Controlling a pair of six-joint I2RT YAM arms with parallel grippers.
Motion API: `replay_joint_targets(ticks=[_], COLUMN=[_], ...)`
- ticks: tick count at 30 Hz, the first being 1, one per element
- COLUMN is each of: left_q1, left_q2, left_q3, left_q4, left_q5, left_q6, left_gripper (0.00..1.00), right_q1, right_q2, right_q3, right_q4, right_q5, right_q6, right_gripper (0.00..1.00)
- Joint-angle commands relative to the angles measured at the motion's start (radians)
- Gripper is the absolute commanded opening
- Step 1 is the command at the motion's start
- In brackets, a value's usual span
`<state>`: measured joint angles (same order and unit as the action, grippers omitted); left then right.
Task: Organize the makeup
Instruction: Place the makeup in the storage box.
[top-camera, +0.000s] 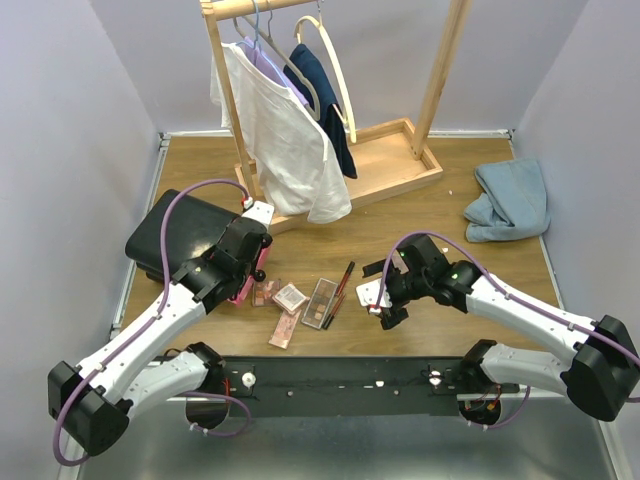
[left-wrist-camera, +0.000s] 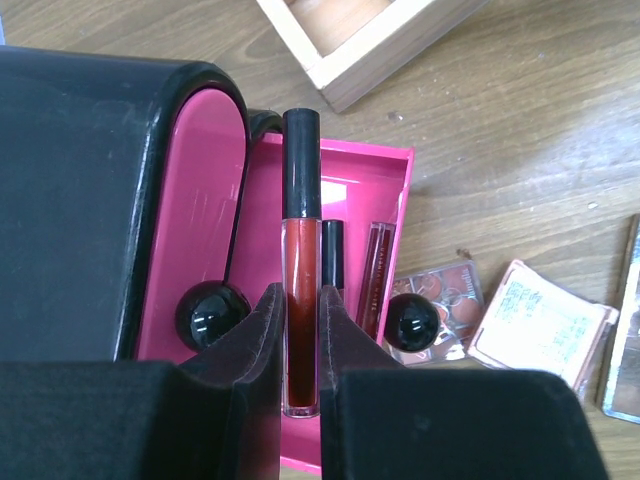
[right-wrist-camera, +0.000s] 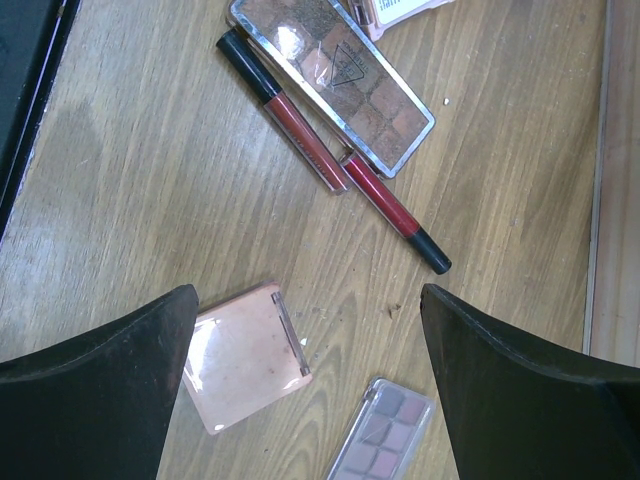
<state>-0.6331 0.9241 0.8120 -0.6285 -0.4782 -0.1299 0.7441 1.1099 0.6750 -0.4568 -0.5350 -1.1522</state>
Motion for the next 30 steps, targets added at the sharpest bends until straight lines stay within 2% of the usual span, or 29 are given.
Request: replay_joint_targets(ticks=[1,6,15,22,29,30], left_q1=[0.013,0.019,0.021,0.023,0.021,0.021], left_q2=[0.01,0.021,0.019,0.015,-0.005,-0.023], left_q3=[-0.01,-0.01,-0.008,-0.01,-0.01,-0.016], left_q4=[0.036,0.036,0.033,0.035,0.038,0.047], left_q5=[-0.014,-0.026,-0.034,-0.039,-0.016,-0.008], left_q6=[0.041,0.039,0.033,0.03,0.015,0.012], left_gripper=[0.08,0.19,0.31,0.37,0.38,0.41], right_q1=[-0.006,-0.006,-0.008,-0.009,-0.011,-0.011], right_q2=[0.004,0.004,0.001,0.002,0.007,0.008], right_q3=[-0.015,-0.015,-0.015,-0.014,-0.014,-0.014], right_q4=[0.015,0.018,0.017,0.02,0.017,0.017], right_q5=[0.013,0.013,0.013,0.013,0.007,0.006], right_q6=[0.006,0.006,0.008,0.008,0.011,0.009], right_gripper=[1.0,1.0,1.0,1.0,1.0,1.0])
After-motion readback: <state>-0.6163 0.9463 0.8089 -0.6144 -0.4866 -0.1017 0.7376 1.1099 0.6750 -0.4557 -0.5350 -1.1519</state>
